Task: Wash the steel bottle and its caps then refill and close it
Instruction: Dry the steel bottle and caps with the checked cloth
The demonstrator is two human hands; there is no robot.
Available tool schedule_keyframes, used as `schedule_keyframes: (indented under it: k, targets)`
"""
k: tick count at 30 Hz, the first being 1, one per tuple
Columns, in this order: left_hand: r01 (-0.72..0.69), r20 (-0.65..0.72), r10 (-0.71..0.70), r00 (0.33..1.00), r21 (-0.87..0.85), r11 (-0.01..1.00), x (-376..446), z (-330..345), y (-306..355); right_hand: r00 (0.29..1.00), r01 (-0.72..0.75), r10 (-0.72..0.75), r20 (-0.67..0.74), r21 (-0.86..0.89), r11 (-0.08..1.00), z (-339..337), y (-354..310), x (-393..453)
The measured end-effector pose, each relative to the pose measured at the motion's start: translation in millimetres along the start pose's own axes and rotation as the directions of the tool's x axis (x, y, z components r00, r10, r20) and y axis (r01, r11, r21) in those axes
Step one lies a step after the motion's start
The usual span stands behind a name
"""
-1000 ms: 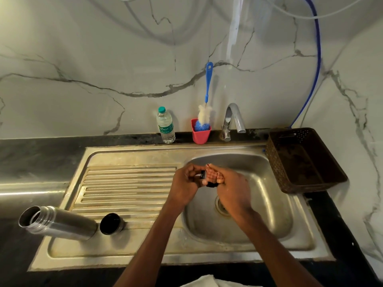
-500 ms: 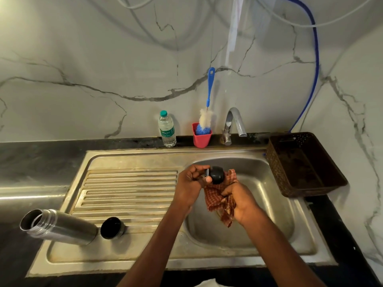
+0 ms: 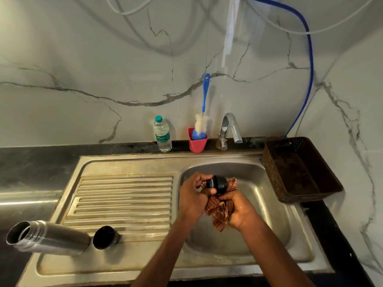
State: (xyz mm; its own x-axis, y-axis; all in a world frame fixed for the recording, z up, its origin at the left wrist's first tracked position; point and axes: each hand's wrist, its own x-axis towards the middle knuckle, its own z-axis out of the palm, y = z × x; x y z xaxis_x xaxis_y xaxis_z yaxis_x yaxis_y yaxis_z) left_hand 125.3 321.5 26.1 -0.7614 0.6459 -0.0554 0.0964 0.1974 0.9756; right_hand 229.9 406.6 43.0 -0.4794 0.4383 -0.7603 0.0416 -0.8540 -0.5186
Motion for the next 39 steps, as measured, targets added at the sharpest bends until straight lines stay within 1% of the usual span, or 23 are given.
schedule_keyframes:
  k: [4,8,12,14,16,17,19,20,22,25,27,29,31,33,34,35,36,37,38,39]
  targets:
    - [-0.004,-0.067,0.008,0.998,0.065,0.998,-2.6,5.9,4.2,1.0,0.024,-0.024,-0.006,0.002,1.0,-6.1,-0.2,1.1]
    - [-0.114,-0.076,0.133,0.988,0.213,0.97,-6.7,12.1,12.7,1.0,0.001,-0.001,0.014,0.024,1.0,-10.1,-7.0,-1.4]
    - [-0.096,-0.078,0.128,0.989,0.334,0.938,-9.6,7.1,19.3,0.999,0.004,-0.004,0.035,0.005,1.0,-9.5,-4.8,-5.2]
    - [-0.163,-0.037,0.199,0.979,0.44,0.883,-11.2,3.5,22.5,0.999,0.001,-0.002,0.039,0.01,1.0,-8.5,-2.0,-6.7]
    - [-0.309,0.076,0.316,0.946,0.518,0.798,-14.4,4.3,24.7,0.999,-0.01,0.009,0.054,0.015,1.0,-8.7,-2.1,-6.9]
    - [-0.367,0.143,0.348,0.926,0.553,0.748,-16.2,5.4,24.3,0.998,-0.011,0.01,0.063,0.018,1.0,-8.5,-2.4,-7.2]
    - [-0.41,0.227,0.345,0.911,0.601,0.686,-17.8,4.9,22.7,0.998,-0.014,0.013,0.069,0.013,1.0,-8.8,-2.2,-9.0]
    - [-0.404,0.226,0.34,0.913,0.615,0.677,-17.6,3.4,21.2,0.997,-0.018,0.018,0.069,0.0,1.0,-9.2,-1.8,-10.1]
    - [-0.37,0.169,0.344,0.924,0.63,0.683,-15.2,-1.5,18.9,0.998,-0.035,0.036,0.043,-0.039,0.999,-9.4,-1.9,-12.2]
    - [-0.32,0.117,0.321,0.94,0.63,0.708,-10.4,-4.2,17.3,0.999,-0.03,0.028,-0.031,-0.061,0.998,-3.6,-2.4,-16.8]
    - [-0.259,0.078,0.272,0.959,0.634,0.728,-8.7,-5.8,22.5,0.997,0.018,-0.021,-0.078,-0.039,0.999,0.3,-1.3,-19.6]
    - [-0.188,0.047,0.211,0.976,0.662,0.725,-5.2,-11.3,24.9,0.996,0.052,-0.051,-0.077,0.002,0.999,1.4,-3.0,-19.5]
    - [-0.148,0.037,0.17,0.985,0.69,0.709,-2.3,-18.4,24.0,0.996,0.065,-0.063,-0.07,0.036,0.997,0.8,-9.6,-22.0]
    - [-0.111,0.013,0.136,0.991,0.66,0.743,-1.7,-25.2,21.0,0.99,0.132,-0.129,-0.059,0.047,0.99,3.5,-15.2,-25.6]
    - [-0.089,-0.006,0.118,0.993,0.618,0.781,-1.3,-27.4,20.2,0.972,0.222,-0.221,-0.084,0.0,0.975,4.3,-15.4,-26.4]
    - [-0.061,-0.03,0.094,0.995,0.564,0.824,0.2,-28.7,19.0,0.923,0.353,-0.366,-0.12,-0.118,0.928,4.2,-13.4,-26.6]
    - [-0.034,-0.051,0.069,0.996,0.503,0.864,1.5,-29.6,19.4,0.834,0.492,-0.54,-0.114,-0.292,0.82,4.2,-11.0,-27.3]
    - [-0.019,-0.061,0.052,0.997,0.447,0.894,2.8,-29.5,20.8,0.711,0.607,-0.702,-0.032,-0.475,0.637,4.6,-7.8,-30.0]
    - [-0.027,-0.045,0.049,0.998,0.393,0.919,4.6,-29.4,22.5,0.598,0.67,-0.793,0.12,-0.618,0.412,4.2,-3.6,-30.2]
    - [-0.051,0.004,0.053,0.999,0.33,0.943,5.6,-29.1,23.6,0.532,0.671,-0.804,0.265,-0.712,0.208,2.9,0.3,-28.3]
